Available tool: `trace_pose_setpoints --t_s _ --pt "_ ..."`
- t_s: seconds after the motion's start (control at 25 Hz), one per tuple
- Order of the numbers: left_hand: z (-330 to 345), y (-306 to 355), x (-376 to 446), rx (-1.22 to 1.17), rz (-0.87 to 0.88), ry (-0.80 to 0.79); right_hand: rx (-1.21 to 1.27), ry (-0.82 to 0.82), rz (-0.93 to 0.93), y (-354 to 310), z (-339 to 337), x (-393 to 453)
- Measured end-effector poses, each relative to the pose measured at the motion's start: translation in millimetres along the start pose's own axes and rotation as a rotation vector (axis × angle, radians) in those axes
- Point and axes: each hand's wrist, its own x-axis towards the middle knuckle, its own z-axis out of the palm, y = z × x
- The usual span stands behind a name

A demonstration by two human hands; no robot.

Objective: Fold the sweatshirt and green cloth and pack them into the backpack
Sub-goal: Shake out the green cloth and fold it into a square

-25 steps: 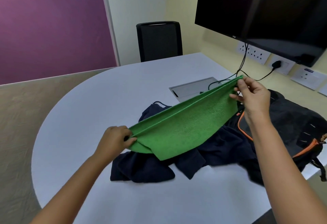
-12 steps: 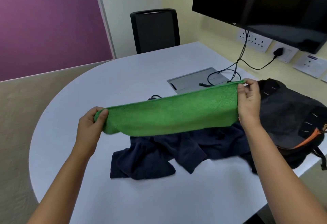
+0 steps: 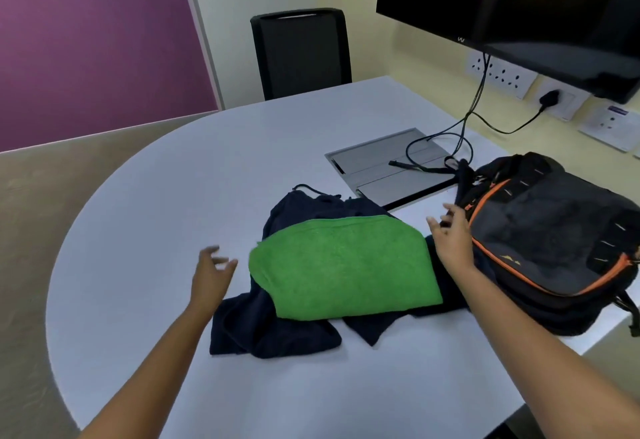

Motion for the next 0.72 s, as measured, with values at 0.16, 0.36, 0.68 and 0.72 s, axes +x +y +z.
trace_pose_setpoints --t_s 0.16,0.36,0.68,0.72 --pt "33.3 -42.9 -38.5 0.050 -0.044 0.110 -0.027 0.039 0.129 58.5 1.7 -41.8" --pt "59.0 -55.2 -67.1 0.097 0.100 0.064 -0.081 -0.025 0.164 82.2 3.6 -67.1" --pt "63.6 -17.9 -27.5 -0.208 -0.182 0.034 0.116 -0.044 0.074 21.7 2.2 -53.4" --pt "58.4 -16.4 -26.6 -0.261 -0.160 0.042 0.183 -0.016 0.068 14.2 -1.6 -48.6"
